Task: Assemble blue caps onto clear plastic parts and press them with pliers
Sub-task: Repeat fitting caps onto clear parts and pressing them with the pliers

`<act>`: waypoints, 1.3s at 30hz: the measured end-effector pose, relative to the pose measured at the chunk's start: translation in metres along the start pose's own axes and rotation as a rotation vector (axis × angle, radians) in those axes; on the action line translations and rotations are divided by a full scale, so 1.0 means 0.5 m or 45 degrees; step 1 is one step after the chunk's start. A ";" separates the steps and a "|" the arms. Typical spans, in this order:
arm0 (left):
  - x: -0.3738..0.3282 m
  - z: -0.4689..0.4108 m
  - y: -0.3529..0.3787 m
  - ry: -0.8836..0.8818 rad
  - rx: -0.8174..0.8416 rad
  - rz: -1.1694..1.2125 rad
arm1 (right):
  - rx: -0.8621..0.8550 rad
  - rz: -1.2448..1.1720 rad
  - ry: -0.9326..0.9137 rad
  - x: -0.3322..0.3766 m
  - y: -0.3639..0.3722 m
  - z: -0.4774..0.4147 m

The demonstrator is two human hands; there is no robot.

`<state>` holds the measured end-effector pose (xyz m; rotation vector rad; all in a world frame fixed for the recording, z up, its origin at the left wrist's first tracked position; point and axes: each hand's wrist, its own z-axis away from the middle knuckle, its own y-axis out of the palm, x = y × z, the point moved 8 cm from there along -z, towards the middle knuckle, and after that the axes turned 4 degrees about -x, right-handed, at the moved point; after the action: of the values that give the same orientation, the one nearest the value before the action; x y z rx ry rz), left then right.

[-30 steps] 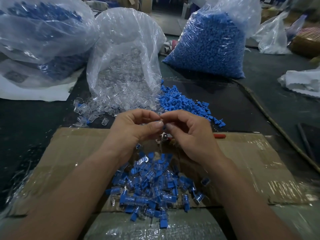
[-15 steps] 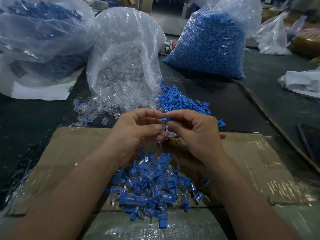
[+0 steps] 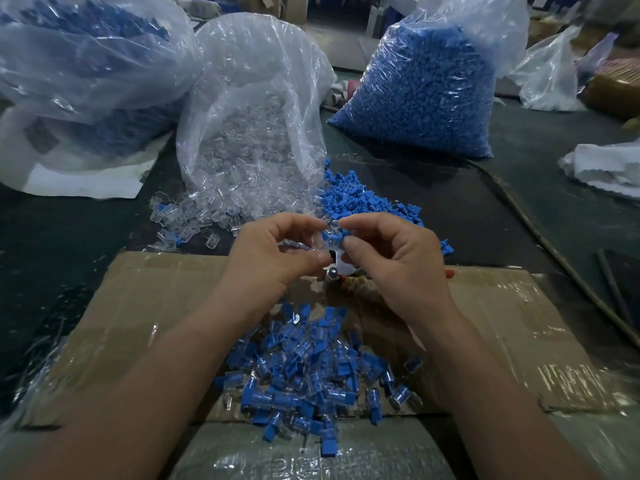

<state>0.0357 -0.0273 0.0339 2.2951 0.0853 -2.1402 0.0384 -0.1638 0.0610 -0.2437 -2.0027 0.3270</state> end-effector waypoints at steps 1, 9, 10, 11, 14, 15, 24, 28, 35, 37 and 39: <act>-0.002 0.001 0.000 0.028 -0.005 -0.045 | 0.011 -0.009 0.004 0.000 0.002 0.001; -0.012 0.003 -0.001 0.157 -0.057 -0.179 | 0.053 0.029 0.035 -0.007 0.009 0.001; -0.014 0.003 -0.001 0.180 -0.055 -0.211 | 0.053 0.034 0.041 -0.008 0.009 0.001; -0.016 0.004 0.000 0.201 -0.057 -0.249 | 0.054 0.037 0.048 -0.008 0.010 0.001; -0.019 0.005 -0.003 0.241 -0.085 -0.322 | 0.062 0.034 0.057 -0.005 0.010 0.001; -0.020 0.005 -0.004 0.252 -0.095 -0.334 | 0.068 0.034 0.057 -0.004 0.011 0.002; -0.028 0.008 -0.005 0.312 -0.105 -0.305 | 0.103 -0.048 0.045 0.007 0.015 0.003; -0.029 0.008 -0.001 0.320 -0.055 -0.203 | 0.114 -0.118 0.095 0.006 0.014 0.001; -0.040 0.008 -0.005 0.409 -0.062 -0.228 | 0.177 -0.346 0.174 0.005 0.021 0.002; -0.034 0.006 -0.001 0.355 -0.018 -0.167 | 0.156 -0.387 0.174 0.005 0.019 0.002; -0.032 0.006 0.004 0.313 0.020 -0.107 | 0.112 -0.380 0.168 0.001 0.014 0.001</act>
<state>0.0318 -0.0301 0.0497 2.5973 0.1678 -1.8866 0.0378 -0.1572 0.0590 0.0876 -1.8570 0.2026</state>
